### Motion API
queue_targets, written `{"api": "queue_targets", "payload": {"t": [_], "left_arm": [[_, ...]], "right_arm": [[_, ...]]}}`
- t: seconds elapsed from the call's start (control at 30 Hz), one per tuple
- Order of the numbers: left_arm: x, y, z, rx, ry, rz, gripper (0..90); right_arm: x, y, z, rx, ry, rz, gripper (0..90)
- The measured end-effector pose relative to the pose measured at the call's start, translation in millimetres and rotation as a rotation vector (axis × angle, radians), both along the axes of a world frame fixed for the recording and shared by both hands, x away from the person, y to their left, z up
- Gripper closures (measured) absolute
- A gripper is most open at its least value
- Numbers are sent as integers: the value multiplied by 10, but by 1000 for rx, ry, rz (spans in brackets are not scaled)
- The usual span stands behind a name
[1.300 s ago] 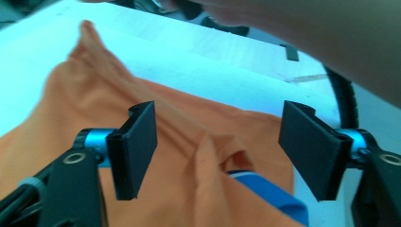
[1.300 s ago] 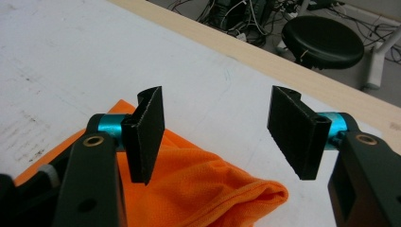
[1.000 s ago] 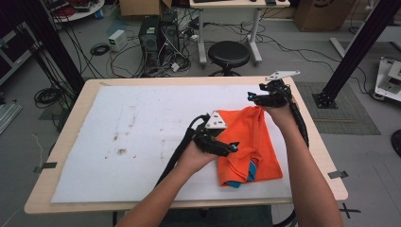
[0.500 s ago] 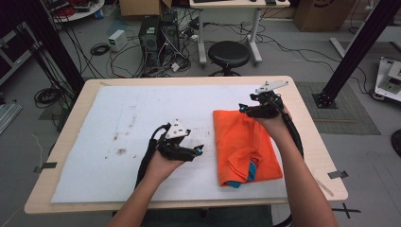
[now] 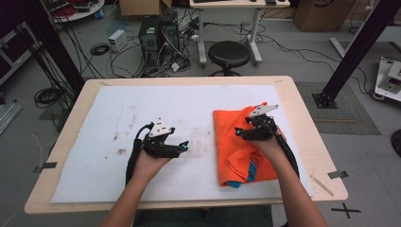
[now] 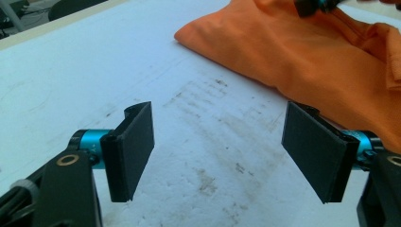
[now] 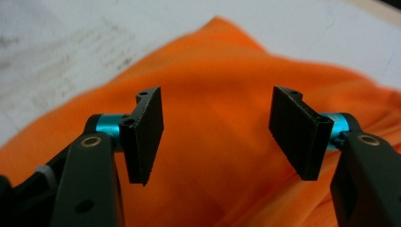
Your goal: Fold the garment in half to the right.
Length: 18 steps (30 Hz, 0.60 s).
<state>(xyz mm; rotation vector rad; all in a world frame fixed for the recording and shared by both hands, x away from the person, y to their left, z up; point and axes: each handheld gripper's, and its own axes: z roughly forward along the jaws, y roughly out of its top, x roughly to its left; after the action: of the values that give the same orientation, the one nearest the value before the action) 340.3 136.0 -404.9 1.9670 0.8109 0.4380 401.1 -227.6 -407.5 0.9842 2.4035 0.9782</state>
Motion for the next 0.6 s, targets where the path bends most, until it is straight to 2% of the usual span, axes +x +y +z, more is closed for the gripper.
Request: {"api": "queue_targets", "payload": {"t": [0.03, 0.13, 0.17, 0.2, 0.23, 0.27, 0.43, 0.6], "left_arm": [[3, 13, -2, -5, 0, 4, 262], [4, 43, 0, -14, 3, 12, 262], [5, 52, 2, -12, 2, 12, 261], [4, 56, 2, -18, 4, 15, 261], [3, 62, 2, -25, 5, 14, 261], [2, 68, 0, -33, 9, 13, 261], [-9, 75, 24, -55, 15, 3, 262], [-8, 90, 48, -60, 8, 10, 261]], "right_arm": [[-43, -18, -69, -19, 21, 2, 370], [-105, -82, -123, -25, 31, 7, 394], [-183, -194, -156, -15, 29, -2, 401], [-183, -194, -156, -15, 29, -2, 401], [-260, -347, -182, 11, 28, -8, 414], [-260, -347, -182, 11, 28, -8, 414], [-375, -746, -247, 62, 45, -57, 419], [-396, -890, -226, 20, 38, -88, 423]]}}
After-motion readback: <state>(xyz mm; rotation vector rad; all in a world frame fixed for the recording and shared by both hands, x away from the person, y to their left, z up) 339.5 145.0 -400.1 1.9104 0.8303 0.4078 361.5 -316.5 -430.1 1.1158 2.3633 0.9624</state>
